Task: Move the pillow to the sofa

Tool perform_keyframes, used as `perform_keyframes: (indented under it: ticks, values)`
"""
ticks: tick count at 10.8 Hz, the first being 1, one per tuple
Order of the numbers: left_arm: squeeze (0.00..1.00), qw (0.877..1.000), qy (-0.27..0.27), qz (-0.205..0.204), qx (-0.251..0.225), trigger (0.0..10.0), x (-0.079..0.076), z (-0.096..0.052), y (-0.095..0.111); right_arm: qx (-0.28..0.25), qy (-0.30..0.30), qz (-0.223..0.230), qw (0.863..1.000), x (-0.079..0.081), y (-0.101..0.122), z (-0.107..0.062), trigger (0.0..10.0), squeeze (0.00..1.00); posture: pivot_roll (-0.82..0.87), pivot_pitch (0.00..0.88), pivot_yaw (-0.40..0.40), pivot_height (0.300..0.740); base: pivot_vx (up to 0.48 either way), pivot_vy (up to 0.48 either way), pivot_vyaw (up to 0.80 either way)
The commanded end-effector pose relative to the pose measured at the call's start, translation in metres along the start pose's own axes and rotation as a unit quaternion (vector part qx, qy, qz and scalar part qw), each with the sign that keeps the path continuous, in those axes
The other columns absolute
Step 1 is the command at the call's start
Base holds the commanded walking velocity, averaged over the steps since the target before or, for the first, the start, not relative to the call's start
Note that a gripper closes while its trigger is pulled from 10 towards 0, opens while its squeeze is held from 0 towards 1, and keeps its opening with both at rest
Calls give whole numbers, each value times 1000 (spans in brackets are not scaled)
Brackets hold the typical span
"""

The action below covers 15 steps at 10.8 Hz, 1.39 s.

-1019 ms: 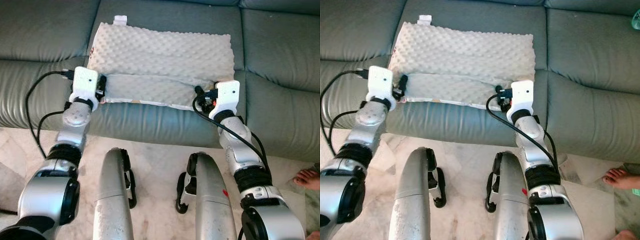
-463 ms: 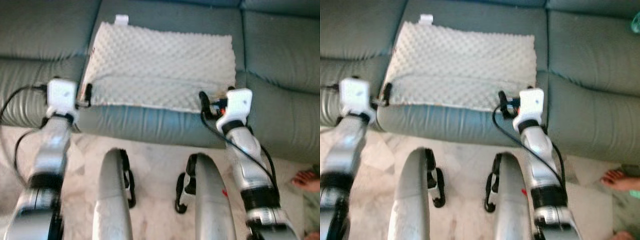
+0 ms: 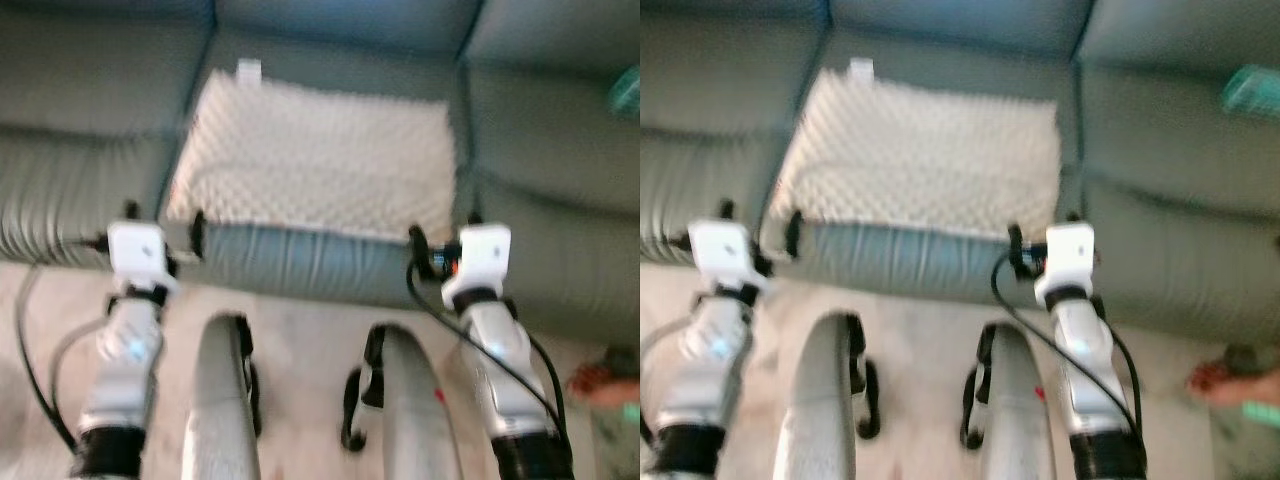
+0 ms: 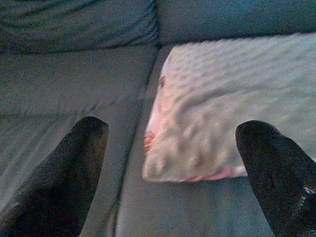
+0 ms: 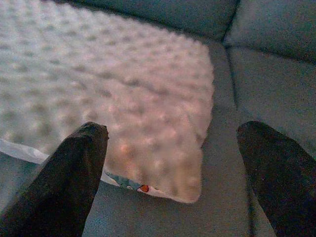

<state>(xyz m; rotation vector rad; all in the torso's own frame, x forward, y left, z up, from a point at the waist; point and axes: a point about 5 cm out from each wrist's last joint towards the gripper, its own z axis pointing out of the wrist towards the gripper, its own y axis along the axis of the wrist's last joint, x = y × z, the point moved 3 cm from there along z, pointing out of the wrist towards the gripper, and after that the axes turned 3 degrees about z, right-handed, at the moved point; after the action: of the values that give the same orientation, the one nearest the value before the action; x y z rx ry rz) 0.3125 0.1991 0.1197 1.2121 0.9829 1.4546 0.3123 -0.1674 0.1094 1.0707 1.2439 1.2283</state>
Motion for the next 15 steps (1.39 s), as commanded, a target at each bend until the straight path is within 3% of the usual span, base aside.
perform_keyframes:
  ticks: [1, 3, 5, 6, 12, 15]
  values:
    - [1000, 1000, -8, 0, 5, 10000, -11, -7, -3, 15, 4, 1, 1000, 2, -7, -7, 10000, 0, 13, 128, -56, 603, 0, 0, 0]
    - [1000, 1000, -12, -3, 23, 10000, -30, -15, -5, 18, 1, 15, 1000, 6, -6, -12, 10000, 0, 10, 102, -56, 603, 0, 0, 0]
    - [1000, 999, -9, -1, 31, 10000, -33, -12, -10, 1, 14, 27, 1000, 13, 2, -8, 10000, 0, 1, 94, -52, 603, 0, 0, 0]
    - [0, 999, -15, 1, 30, 10000, -37, -10, -9, -1, 11, 23, 1000, 14, 5, -3, 10000, 0, -1, 90, -50, 623, 0, 0, 0]
    - [0, 999, -36, -5, 25, 10000, -59, -7, -6, 0, 11, 27, 1000, 10, 7, 6, 10000, 0, -10, 55, -56, 738, 0, 0, 0]
    - [0, 999, -36, -22, 31, 10000, -61, -4, -8, 21, 0, 20, 1000, 6, -5, 3, 10000, 0, -5, 22, -58, 740, 0, 0, 0]
